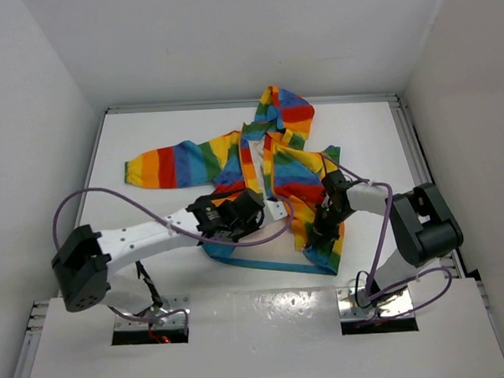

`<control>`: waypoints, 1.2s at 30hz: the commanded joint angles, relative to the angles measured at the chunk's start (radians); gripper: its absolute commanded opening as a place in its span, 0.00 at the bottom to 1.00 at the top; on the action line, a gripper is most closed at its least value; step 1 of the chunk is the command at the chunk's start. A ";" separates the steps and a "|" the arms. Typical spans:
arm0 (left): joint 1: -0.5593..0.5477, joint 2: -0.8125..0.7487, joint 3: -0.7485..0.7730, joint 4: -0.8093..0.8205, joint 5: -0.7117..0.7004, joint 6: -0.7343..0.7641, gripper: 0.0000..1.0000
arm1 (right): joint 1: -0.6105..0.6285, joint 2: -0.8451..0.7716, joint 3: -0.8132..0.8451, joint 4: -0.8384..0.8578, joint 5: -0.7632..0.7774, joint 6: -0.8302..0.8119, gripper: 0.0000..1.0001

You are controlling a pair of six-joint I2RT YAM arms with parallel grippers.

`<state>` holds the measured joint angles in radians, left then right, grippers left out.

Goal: Zip up the jacket

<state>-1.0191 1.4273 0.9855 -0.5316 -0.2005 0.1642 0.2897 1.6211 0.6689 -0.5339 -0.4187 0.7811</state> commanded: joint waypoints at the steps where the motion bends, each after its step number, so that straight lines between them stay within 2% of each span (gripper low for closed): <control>1: 0.004 -0.108 -0.022 -0.050 -0.123 0.142 0.00 | -0.003 -0.041 0.009 -0.017 0.024 -0.028 0.00; 5: 0.025 -0.235 -0.077 -0.065 -0.244 0.314 0.00 | -0.010 -0.056 0.031 -0.028 0.029 -0.068 0.00; 7: 0.034 -0.334 -0.114 -0.036 -0.385 0.394 0.00 | -0.009 -0.072 0.038 -0.031 0.037 -0.088 0.00; 9: 0.043 -0.405 -0.186 0.040 -0.535 0.556 0.00 | -0.021 -0.082 0.049 -0.044 0.035 -0.100 0.00; 12: 0.054 -0.626 -0.336 0.114 -0.606 0.834 0.00 | -0.064 -0.095 0.049 -0.069 0.034 -0.134 0.00; 13: 0.042 -0.695 -0.373 0.102 -0.588 0.895 0.00 | -0.105 -0.102 0.047 -0.072 0.034 -0.144 0.00; 14: 0.027 -0.838 -0.443 0.081 -0.571 0.950 0.00 | -0.121 -0.105 0.047 -0.078 0.031 -0.149 0.00; 15: 0.027 -0.907 -0.473 -0.009 -0.553 1.047 0.00 | -0.132 -0.106 0.054 -0.087 0.026 -0.157 0.00; 19: 0.014 -1.170 -0.562 -0.264 -0.383 1.240 0.00 | -0.190 -0.115 0.075 -0.112 0.018 -0.178 0.00; 22: 0.014 -1.272 -0.682 -0.275 -0.352 1.383 0.00 | -0.193 -0.132 0.084 -0.113 0.014 -0.184 0.00; 23: 0.014 -1.298 -0.711 -0.233 -0.326 1.399 0.00 | -0.195 -0.141 0.084 -0.113 0.012 -0.187 0.00; 25: 0.014 -1.288 -0.775 -0.170 -0.298 1.410 0.00 | -0.193 -0.148 0.083 -0.114 0.008 -0.190 0.00; 26: 0.014 -1.271 -0.798 -0.069 -0.298 1.420 0.00 | -0.196 -0.150 0.080 -0.115 0.008 -0.189 0.00; 29: 0.014 -1.130 -0.828 0.045 -0.278 1.393 0.00 | -0.196 -0.153 0.080 -0.123 0.003 -0.195 0.00; 30: 0.014 -1.039 -0.817 0.082 -0.252 1.381 0.00 | -0.196 -0.153 0.080 -0.124 0.003 -0.200 0.00; 34: -0.005 -0.845 -0.737 0.137 -0.203 1.261 0.01 | -0.195 -0.136 0.084 -0.133 -0.011 -0.200 0.00; 36: -0.015 -0.690 -0.644 0.146 -0.180 1.122 0.09 | -0.196 -0.132 0.092 -0.133 -0.018 -0.200 0.00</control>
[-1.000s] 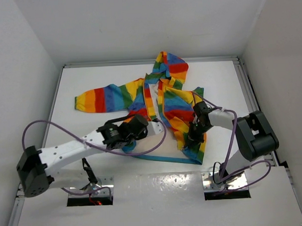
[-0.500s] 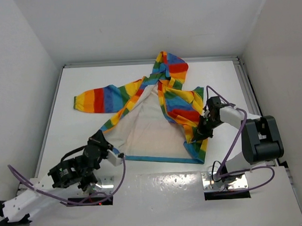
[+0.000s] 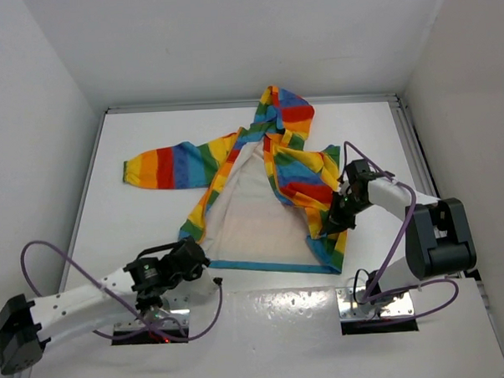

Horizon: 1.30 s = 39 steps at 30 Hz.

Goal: Zip up the jacket

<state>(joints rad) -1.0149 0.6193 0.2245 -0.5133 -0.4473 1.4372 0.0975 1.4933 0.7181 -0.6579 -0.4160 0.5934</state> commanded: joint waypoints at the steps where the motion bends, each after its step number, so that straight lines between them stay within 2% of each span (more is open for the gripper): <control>1: -0.019 0.167 0.153 0.128 0.067 -0.203 0.20 | -0.002 -0.004 0.043 -0.011 -0.024 -0.010 0.00; 2: -0.019 0.260 0.232 0.095 0.067 -0.312 0.25 | -0.001 -0.002 0.047 -0.016 -0.026 -0.018 0.00; 4: -0.010 0.334 0.323 0.035 0.107 -0.407 0.40 | -0.004 0.001 0.052 -0.023 -0.029 -0.027 0.00; 5: 0.004 0.364 0.411 0.001 0.126 -0.449 0.53 | 0.001 -0.001 0.053 -0.025 -0.032 -0.032 0.00; 8: 0.015 0.412 0.548 -0.112 0.220 -0.572 0.75 | -0.004 -0.001 0.058 -0.032 -0.041 -0.044 0.00; 10: 0.015 0.412 0.596 -0.152 0.252 -0.661 0.84 | -0.004 0.001 0.058 -0.032 -0.046 -0.047 0.00; 12: 0.024 0.424 0.663 -0.181 0.265 -0.713 0.87 | -0.003 0.007 0.060 -0.025 -0.065 -0.049 0.00; 13: 0.048 0.434 0.708 -0.206 0.275 -0.806 0.87 | -0.002 0.008 0.058 -0.017 -0.076 -0.044 0.00; 17: 0.116 0.453 0.748 -0.273 0.291 -0.911 0.87 | 0.002 0.002 0.052 -0.006 -0.092 -0.037 0.00; 18: 0.139 0.453 0.748 -0.283 0.291 -0.929 0.84 | 0.007 0.002 0.053 -0.005 -0.095 -0.041 0.00; 23: 0.366 0.516 0.771 -0.373 0.363 -0.979 0.83 | 0.034 0.002 0.067 0.003 -0.102 -0.041 0.00; 24: 0.412 0.531 0.780 -0.387 0.402 -0.962 0.82 | 0.037 0.005 0.069 0.006 -0.106 -0.043 0.00; 25: 0.520 0.546 0.806 -0.404 0.442 -0.942 0.82 | 0.041 0.002 0.072 0.006 -0.107 -0.049 0.00; 28: 0.689 0.618 0.889 -0.479 0.596 -0.832 0.78 | 0.061 -0.002 0.070 0.023 -0.136 -0.076 0.00; 29: 0.799 0.649 0.920 -0.510 0.643 -0.799 0.77 | 0.079 -0.008 0.067 0.036 -0.145 -0.089 0.00; 30: 0.853 0.684 0.953 -0.574 0.732 -0.746 0.77 | 0.087 -0.007 0.066 0.037 -0.147 -0.102 0.00; 32: 0.988 0.811 1.053 -0.634 0.804 -0.713 0.75 | 0.112 -0.016 0.061 0.041 -0.153 -0.133 0.00; 35: 1.116 0.995 1.150 -0.757 0.912 -0.629 0.75 | 0.131 -0.025 0.063 0.044 -0.156 -0.178 0.00; 39: 1.182 1.134 1.152 -0.781 0.940 -0.568 0.77 | 0.137 -0.016 0.075 0.023 -0.155 -0.201 0.00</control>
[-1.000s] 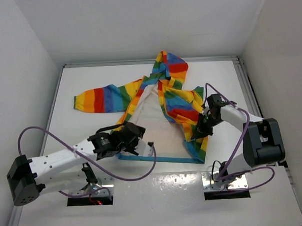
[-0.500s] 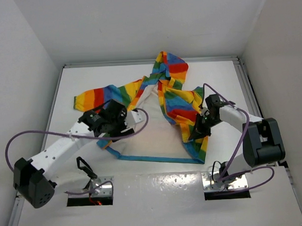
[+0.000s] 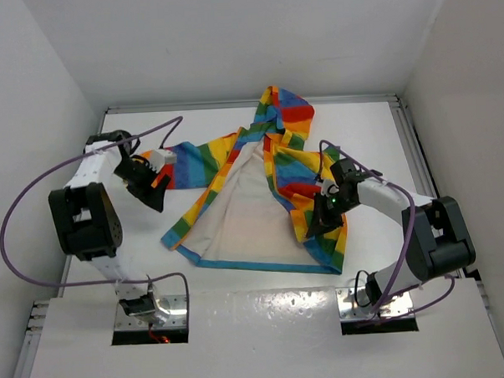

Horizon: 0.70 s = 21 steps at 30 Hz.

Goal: Zip up the jacket

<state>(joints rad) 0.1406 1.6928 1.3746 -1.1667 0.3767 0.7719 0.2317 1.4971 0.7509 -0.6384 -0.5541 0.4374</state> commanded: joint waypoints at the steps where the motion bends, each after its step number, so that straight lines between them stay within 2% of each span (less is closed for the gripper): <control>1: 0.039 0.097 0.001 -0.128 0.126 0.133 0.78 | 0.004 -0.018 0.047 0.000 -0.020 -0.054 0.00; 12: 0.070 0.375 0.066 -0.128 0.251 0.173 0.77 | 0.011 0.014 0.061 -0.007 -0.027 -0.051 0.00; 14: 0.070 0.395 0.055 -0.128 0.251 0.185 0.73 | 0.009 0.018 0.068 -0.010 -0.029 -0.049 0.00; 21: 0.070 0.416 -0.037 -0.059 0.251 0.196 0.72 | 0.009 0.045 0.093 -0.009 -0.030 -0.040 0.00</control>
<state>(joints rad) 0.2020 2.0911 1.3895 -1.2884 0.6083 0.9146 0.2337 1.5364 0.7956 -0.6556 -0.5629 0.3996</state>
